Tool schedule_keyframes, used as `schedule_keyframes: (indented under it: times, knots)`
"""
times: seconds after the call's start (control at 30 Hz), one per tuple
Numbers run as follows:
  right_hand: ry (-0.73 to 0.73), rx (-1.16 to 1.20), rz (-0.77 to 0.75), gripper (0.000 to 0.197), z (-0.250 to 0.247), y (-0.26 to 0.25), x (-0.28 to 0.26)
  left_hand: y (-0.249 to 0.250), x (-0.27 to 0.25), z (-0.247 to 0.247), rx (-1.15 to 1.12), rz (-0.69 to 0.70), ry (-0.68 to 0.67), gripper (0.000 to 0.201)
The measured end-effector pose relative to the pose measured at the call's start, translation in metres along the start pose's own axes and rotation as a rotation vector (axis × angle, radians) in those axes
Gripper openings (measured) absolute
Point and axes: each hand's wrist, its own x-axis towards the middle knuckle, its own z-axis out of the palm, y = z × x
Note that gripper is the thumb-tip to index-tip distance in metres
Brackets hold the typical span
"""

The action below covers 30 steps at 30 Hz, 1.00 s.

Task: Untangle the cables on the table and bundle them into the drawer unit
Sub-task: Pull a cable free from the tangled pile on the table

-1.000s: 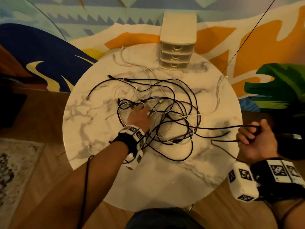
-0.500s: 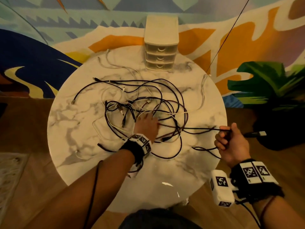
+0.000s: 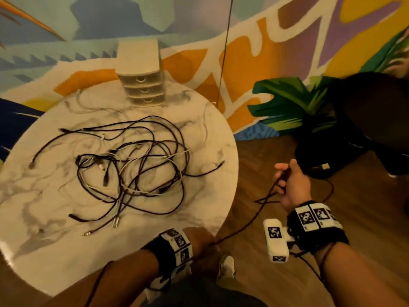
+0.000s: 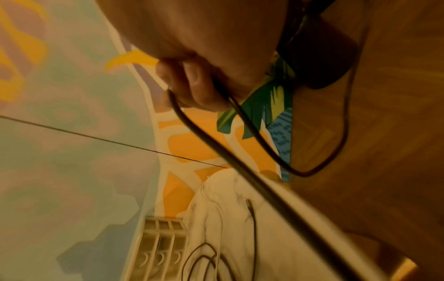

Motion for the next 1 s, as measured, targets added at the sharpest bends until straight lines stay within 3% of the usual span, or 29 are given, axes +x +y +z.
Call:
schedule_keyframes:
  times: [0.07, 0.13, 0.17, 0.23, 0.3, 0.37, 0.43, 0.5, 0.6, 0.73, 0.83, 0.9, 1.0]
  knots:
    - [0.001, -0.097, -0.075, 0.050, -0.016, -0.008, -0.003, 0.017, 0.004, -0.008, 0.149, 0.005, 0.021, 0.039]
    - [-0.046, -0.243, -0.188, 0.053, -0.025, -0.013, -0.007, 0.042, 0.004, -0.036, 0.232, 0.025, 0.175, 0.045]
    - [-0.077, -0.332, -0.245, 0.053, -0.026, -0.012, -0.009, 0.056, 0.004, -0.054, 0.169, 0.052, 0.304, 0.048]
    - [-0.183, -0.491, -0.329, 0.044, -0.029, -0.011, -0.019, 0.091, 0.003, -0.088, -0.174, 0.182, 0.587, 0.051]
    - [-0.374, -0.458, -0.263, 0.028, -0.032, -0.007, -0.027, 0.124, 0.005, -0.115, -0.357, 0.304, 0.771, 0.053]
    - [-0.496, -0.423, -0.133, 0.031, -0.034, -0.004, -0.031, 0.145, 0.013, -0.126, -0.262, 0.299, 0.776, 0.038]
    - [-0.457, -0.630, -0.247, 0.031, -0.041, -0.002, -0.027, 0.157, 0.022, -0.127, -0.169, 0.235, 0.776, 0.025]
    - [-0.421, -0.701, -0.396, 0.014, -0.051, -0.002, -0.016, 0.160, 0.025, -0.134, -0.204, 0.217, 0.851, 0.026]
    - [-0.334, -0.793, -0.495, 0.027, -0.082, 0.010, 0.005, 0.156, 0.013, -0.161, -0.233, 0.166, 1.055, 0.031]
    - [-0.023, -0.689, -0.318, 0.042, -0.132, 0.039, 0.038, 0.171, -0.006, -0.190, -0.169, 0.149, 1.224, 0.028]
    - [0.150, -0.528, -0.007, 0.031, -0.138, 0.055, 0.058, 0.179, -0.011, -0.191, -0.201, 0.196, 1.256, 0.027]
    - [0.060, -0.496, 0.171, 0.038, -0.128, 0.062, 0.063, 0.188, -0.008, -0.185, -0.166, 0.204, 1.198, 0.026]
    - [-0.145, -0.418, 0.239, 0.059, -0.110, 0.081, 0.066, 0.203, -0.005, -0.180, -0.210, 0.231, 1.185, 0.025]
